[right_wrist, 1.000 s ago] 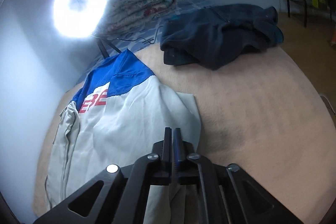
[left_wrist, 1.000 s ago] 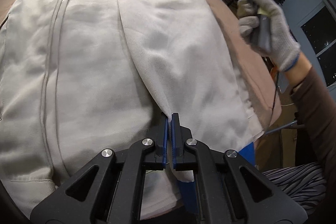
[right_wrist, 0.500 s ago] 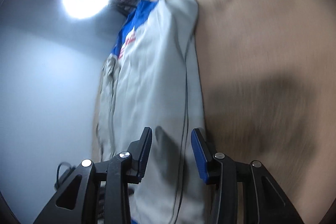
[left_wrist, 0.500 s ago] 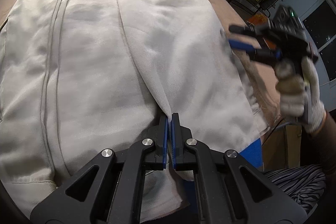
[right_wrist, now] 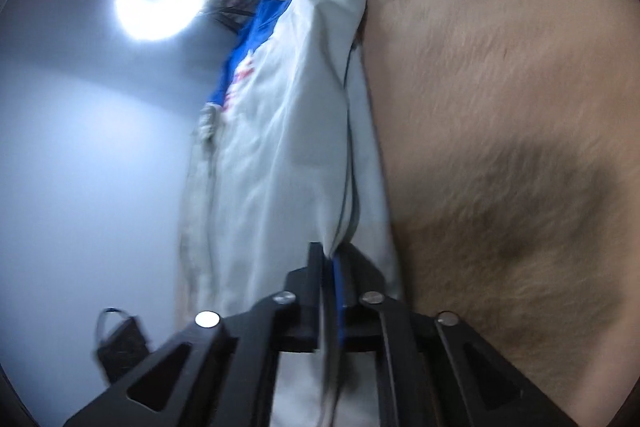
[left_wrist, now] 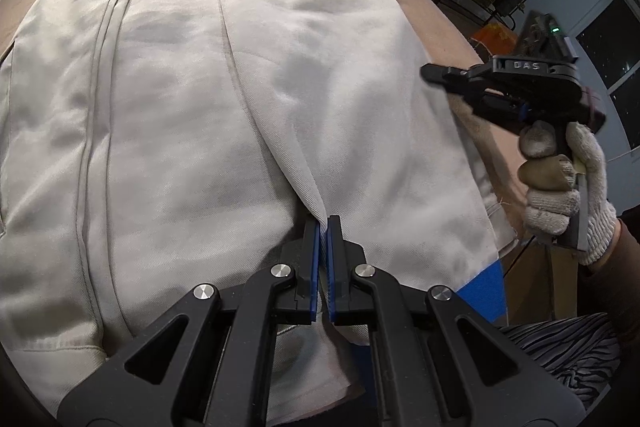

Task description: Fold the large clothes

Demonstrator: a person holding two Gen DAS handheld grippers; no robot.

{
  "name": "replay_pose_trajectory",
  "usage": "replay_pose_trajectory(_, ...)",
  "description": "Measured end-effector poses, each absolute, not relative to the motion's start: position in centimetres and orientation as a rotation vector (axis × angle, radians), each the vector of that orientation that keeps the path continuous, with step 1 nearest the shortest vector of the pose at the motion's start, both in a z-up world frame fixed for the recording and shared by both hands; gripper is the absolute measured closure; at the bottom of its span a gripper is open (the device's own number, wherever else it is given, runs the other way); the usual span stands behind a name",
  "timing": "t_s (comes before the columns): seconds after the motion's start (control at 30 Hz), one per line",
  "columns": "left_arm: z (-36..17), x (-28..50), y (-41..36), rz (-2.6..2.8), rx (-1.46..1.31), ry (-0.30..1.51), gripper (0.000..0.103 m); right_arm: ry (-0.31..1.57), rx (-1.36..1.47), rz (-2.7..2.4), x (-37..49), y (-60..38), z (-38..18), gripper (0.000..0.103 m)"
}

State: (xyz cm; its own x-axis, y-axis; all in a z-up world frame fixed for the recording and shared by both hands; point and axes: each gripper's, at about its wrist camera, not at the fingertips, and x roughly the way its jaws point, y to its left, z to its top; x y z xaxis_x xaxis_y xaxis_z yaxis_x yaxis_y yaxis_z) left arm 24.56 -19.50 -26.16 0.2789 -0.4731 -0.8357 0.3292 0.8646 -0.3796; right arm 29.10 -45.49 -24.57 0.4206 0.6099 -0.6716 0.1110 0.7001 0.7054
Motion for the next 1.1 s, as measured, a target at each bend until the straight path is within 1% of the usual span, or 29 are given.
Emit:
replay_pose_trajectory(0.07,-25.6,24.2,-19.7,-0.565,-0.165,1.161,0.103,1.086,0.668,0.313,28.7,-45.1,-22.2,0.103)
replay_pose_trajectory(0.17,-25.1,23.5,-21.2,-0.597,-0.095,1.128,0.103,1.025,0.411,0.236,27.8,-43.7,-18.4,0.103)
replay_pose_trajectory(0.23,-25.7,23.4,-21.7,-0.584,-0.071,1.142,0.103,1.049,0.347,0.209,28.2,-43.0,-18.9,0.103)
replay_pose_trajectory(0.27,-26.0,23.5,-21.7,-0.579,-0.074,1.153,0.103,1.061,0.363,0.23,28.3,-43.1,-19.5,0.102)
replay_pose_trajectory(0.3,-26.3,23.6,-21.7,-0.576,-0.081,1.159,0.103,1.087,0.442,0.291,28.7,-43.5,-20.6,0.097)
replay_pose_trajectory(0.37,-26.3,23.7,-21.7,-0.575,-0.083,1.16,0.103,1.083,0.561,0.292,29.5,-44.6,-21.7,0.083)
replay_pose_trajectory(0.4,-26.3,23.6,-21.7,-0.576,-0.079,1.157,0.103,1.058,0.617,0.291,29.7,-45.5,-21.9,0.068)
replay_pose_trajectory(0.47,-26.4,23.7,-21.8,-0.577,-0.074,1.154,0.103,1.03,0.674,0.281,30.2,-46.6,-22.0,0.068)
replay_pose_trajectory(0.57,-26.4,23.8,-22.0,-0.578,-0.082,1.158,0.103,1.037,0.707,0.279,31.6,-47.7,-22.5,0.076)
replay_pose_trajectory(0.6,-26.4,23.8,-22.0,-0.58,-0.089,1.159,0.103,1.028,0.713,0.279,32.1,-47.7,-22.6,0.084)
replay_pose_trajectory(0.63,-26.3,24.0,-22.0,-0.582,-0.092,1.16,0.103,1.025,0.715,0.29,32.5,-47.6,-22.6,0.096)
replay_pose_trajectory(0.7,-26.2,24.0,-22.1,-0.588,-0.096,1.158,0.103,1.02,0.652,0.268,33.4,-46.8,-22.3,0.103)
replay_pose_trajectory(0.83,-26.3,24.0,-22.5,-0.599,-0.094,1.154,0.103,1.018,0.41,0.167,34.8,-44.9,-21.2,0.103)
replay_pose_trajectory(0.97,-26.1,24.1,-22.9,-0.617,-0.092,1.168,0.103,1.048,0.356,0.166,35.0,-44.5,-21.7,0.102)
replay_pose_trajectory(1.0,-25.9,24.1,-22.8,-0.617,-0.091,1.172,0.102,1.062,0.361,0.17,34.6,-44.6,-21.5,0.095)
replay_pose_trajectory(1.03,-25.5,24.0,-22.6,-0.608,-0.089,1.164,0.102,1.077,0.373,0.157,34.4,-45.0,-21.4,0.081)
replay_pose_trajectory(1.07,-25.0,23.9,-22.3,-0.601,-0.087,1.155,0.101,1.088,0.389,0.148,33.9,-45.4,-21.2,0.07)
replay_pose_trajectory(1.1,-24.6,23.7,-22.0,-0.6,-0.087,1.147,0.097,1.082,0.4,0.148,32.9,-46.0,-20.6,0.063)
